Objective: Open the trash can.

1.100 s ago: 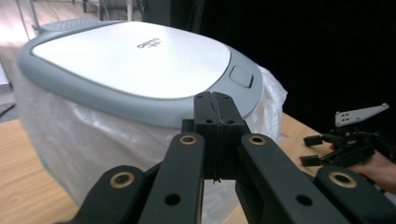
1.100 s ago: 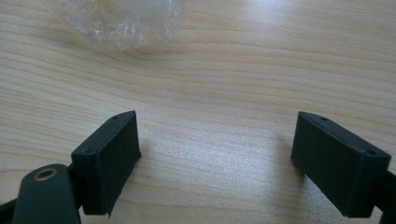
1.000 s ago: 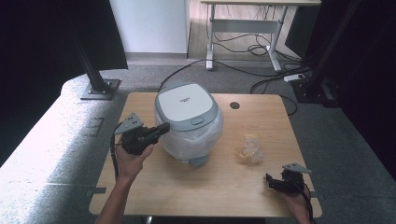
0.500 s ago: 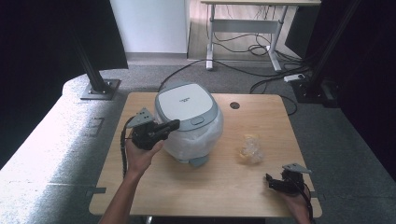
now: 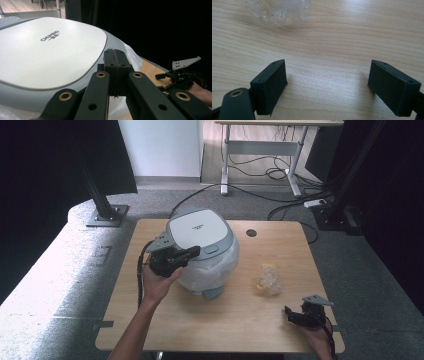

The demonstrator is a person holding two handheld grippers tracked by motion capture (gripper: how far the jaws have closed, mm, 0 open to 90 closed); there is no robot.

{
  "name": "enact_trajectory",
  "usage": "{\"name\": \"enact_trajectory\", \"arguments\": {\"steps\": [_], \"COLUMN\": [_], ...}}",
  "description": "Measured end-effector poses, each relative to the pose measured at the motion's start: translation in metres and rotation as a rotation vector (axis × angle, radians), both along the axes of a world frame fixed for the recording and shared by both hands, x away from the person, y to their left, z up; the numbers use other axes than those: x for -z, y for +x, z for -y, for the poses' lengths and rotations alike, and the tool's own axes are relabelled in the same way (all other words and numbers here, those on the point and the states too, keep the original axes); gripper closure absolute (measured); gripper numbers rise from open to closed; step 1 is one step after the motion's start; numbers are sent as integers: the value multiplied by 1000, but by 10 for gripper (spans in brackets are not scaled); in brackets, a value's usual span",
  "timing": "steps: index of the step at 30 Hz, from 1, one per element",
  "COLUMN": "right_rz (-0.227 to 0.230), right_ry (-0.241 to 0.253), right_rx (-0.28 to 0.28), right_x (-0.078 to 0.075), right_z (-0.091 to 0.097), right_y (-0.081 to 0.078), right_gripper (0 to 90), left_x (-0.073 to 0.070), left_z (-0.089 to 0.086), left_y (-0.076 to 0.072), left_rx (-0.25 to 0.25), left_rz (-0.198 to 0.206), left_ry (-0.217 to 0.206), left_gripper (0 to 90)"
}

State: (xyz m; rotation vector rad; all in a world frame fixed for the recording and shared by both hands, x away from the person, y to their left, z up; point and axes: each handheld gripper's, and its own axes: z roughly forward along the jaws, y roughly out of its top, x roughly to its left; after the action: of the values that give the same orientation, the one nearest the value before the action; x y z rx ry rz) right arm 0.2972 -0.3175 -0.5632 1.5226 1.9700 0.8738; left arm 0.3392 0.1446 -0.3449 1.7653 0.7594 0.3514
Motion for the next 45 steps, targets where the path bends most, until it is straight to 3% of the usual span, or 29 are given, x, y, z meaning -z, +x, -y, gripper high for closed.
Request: {"name": "enact_trajectory", "arguments": {"steps": [35,45], "right_rz": [0,-1], "right_ry": [-2,0], "right_rx": [-6,-4], "right_x": [0,0], "right_z": [0,0], "right_y": [-1,-2], "right_gripper": [148,148], "left_x": [3,4], "left_z": [26,25], "left_y": [19,20], "left_rx": [5,4], "left_rz": [-35,-39], "left_ry": [40,30], "left_gripper": [899,900]}}
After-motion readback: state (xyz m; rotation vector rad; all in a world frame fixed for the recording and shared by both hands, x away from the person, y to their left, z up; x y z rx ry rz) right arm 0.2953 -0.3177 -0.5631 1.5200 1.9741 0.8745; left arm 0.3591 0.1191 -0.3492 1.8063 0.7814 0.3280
